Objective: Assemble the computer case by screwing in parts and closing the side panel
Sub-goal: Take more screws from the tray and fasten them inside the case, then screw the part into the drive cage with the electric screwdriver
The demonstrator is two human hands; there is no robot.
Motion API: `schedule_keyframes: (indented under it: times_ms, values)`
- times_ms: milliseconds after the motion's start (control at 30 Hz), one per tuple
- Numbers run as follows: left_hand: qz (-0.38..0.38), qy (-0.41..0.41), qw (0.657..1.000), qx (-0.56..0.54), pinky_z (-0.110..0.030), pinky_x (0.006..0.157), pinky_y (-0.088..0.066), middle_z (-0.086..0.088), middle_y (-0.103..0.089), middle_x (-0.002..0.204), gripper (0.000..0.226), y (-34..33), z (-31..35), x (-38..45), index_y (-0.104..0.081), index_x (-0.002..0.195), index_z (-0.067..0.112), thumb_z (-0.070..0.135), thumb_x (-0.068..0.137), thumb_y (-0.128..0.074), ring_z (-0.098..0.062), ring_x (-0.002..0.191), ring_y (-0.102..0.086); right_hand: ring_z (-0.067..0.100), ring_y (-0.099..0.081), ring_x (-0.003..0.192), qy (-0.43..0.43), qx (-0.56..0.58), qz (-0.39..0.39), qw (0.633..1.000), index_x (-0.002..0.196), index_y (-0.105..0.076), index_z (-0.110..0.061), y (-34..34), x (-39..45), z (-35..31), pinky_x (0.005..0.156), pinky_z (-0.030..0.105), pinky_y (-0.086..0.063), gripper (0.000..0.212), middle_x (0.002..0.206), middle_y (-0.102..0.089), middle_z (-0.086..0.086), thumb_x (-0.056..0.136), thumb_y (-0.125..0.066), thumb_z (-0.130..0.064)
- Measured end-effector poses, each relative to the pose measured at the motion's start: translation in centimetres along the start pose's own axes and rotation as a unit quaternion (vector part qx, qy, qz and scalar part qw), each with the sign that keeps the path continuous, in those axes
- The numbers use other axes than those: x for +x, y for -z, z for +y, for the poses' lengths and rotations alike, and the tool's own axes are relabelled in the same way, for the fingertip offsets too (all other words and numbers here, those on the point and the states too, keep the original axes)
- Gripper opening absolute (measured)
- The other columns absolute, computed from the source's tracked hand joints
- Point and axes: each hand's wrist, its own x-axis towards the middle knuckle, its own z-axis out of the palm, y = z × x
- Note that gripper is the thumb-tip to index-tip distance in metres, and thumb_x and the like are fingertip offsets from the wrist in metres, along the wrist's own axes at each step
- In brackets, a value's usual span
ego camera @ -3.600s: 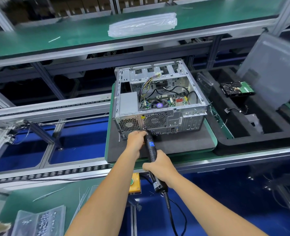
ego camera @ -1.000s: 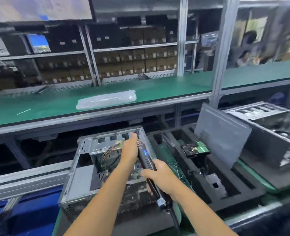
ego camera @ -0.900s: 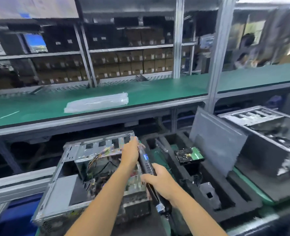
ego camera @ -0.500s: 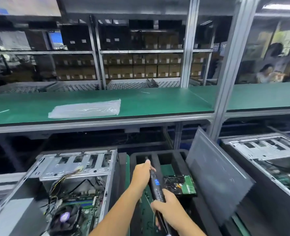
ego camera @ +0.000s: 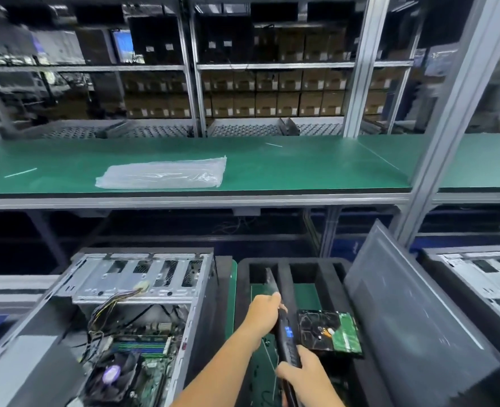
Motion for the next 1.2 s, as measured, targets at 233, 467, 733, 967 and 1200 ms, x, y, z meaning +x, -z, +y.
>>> schedule_keyframes:
  times_ms: [233, 467, 733, 967, 1200]
  values:
    - [0.003, 0.02, 1.0, -0.023, -0.027, 0.076, -0.045, 0.005, -0.062, 0.076, 0.049, 0.4, 0.1, 0.7, -0.071, 0.072, 0.015, 0.035, 0.098, -0.035, -0.015, 0.071, -0.055, 0.017, -0.056, 0.072, -0.008, -0.006, -0.017, 1.0, 0.1, -0.06, -0.006, -0.2, 1.6, -0.2, 0.058, 0.02, -0.041, 0.02, 0.08, -0.054, 0.006, 0.081, -0.068, -0.009]
    - [-0.017, 0.02, 1.0, -0.012, -0.026, 0.075, -0.046, -0.003, -0.065, 0.089, 0.049, 0.2, 0.4, 1.6, -0.07, 0.069, 0.017, 0.033, 0.099, -0.034, -0.018, 0.078, -0.057, 0.019, -0.06, 0.078, -0.029, 0.018, -0.022, 0.999, 0.108, -0.061, -0.003, 0.2, 2.6, 0.0, 0.064, 0.023, -0.044, 0.036, 0.087, -0.059, 0.007, 0.075, -0.071, -0.014]
    - [0.004, 0.018, 1.0, -0.018, -0.029, 0.064, -0.039, -0.002, -0.054, 0.073, 0.035, -4.1, 0.1, 3.5, -0.06, 0.086, 0.011, 0.032, 0.099, -0.034, -0.015, 0.064, -0.049, 0.028, -0.059, 0.07, -0.025, 0.083, 0.021, 0.996, 0.106, -0.057, 0.0, 3.5, 2.1, 1.3, 0.065, 0.036, -0.05, 0.044, 0.084, -0.058, 0.013, 0.073, -0.072, -0.023]
    - [-0.127, -0.191, 0.89, 0.393, -0.044, 0.112, -0.023, -0.006, -0.022, 0.149, 0.079, -8.3, -1.8, 4.6, -0.027, 0.143, 0.018, 0.034, 0.077, -0.067, -0.026, 0.14, -0.018, 0.026, -0.055, 0.047, -0.012, 0.142, 0.08, 0.987, 0.096, -0.058, -0.005, 6.9, 2.2, 3.1, 0.047, 0.032, -0.046, 0.014, 0.06, -0.058, 0.007, 0.087, -0.068, -0.01]
    - [-0.181, -0.195, 0.803, 0.533, -0.052, 0.115, -0.002, -0.006, -0.007, 0.156, 0.108, -11.7, -0.9, 5.6, 0.0, 0.15, 0.022, 0.038, 0.072, -0.073, -0.023, 0.146, 0.001, 0.026, -0.053, 0.042, -0.01, 0.157, 0.102, 0.982, 0.089, -0.056, -0.006, 8.8, 1.3, 4.4, 0.042, 0.029, -0.043, 0.014, 0.061, -0.055, 0.007, 0.088, -0.067, -0.014]
